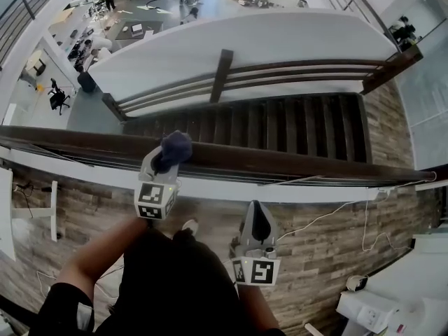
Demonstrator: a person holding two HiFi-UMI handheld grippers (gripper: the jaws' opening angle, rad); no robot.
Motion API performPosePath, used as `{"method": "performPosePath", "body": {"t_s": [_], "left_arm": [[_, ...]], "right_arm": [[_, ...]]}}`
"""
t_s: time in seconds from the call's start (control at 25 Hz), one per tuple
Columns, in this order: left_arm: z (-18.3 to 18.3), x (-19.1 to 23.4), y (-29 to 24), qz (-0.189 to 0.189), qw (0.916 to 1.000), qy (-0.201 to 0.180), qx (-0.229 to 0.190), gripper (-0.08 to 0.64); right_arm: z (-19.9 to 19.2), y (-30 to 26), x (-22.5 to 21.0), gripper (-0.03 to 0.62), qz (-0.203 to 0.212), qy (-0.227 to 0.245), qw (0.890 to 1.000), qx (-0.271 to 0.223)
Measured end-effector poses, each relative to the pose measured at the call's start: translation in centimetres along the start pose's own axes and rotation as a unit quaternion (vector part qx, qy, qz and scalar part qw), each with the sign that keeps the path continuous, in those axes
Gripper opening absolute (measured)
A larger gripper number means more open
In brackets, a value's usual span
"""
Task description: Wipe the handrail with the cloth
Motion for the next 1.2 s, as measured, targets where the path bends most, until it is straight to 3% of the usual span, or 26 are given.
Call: {"method": "performPosePath", "body": {"t_s": [0.88,1.2], "left_arm": [[0.2,-10.4,-4.5,-0.106,0.9938,0.033,0.007,0.074],[0.4,-11.4,-4.0,-0.122,0.9924,0.012,-0.007,0.074]], "right_arm": [[0.9,1.1,-2.1,0.002,-0.030,-0.018,0.999,-0.005],[1.3,2.2,-2.3,0.002,-0.036,-0.010,0.999,-0.009]]}}
Point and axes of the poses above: the fingertips, and each gripper's own axes: y backward along the fingers, x to its left, z out of its top, the point moved 6 cm from there along y, backward along the fingers, and after that the axes turned 3 degrees about -z, right-handed, at the moved point
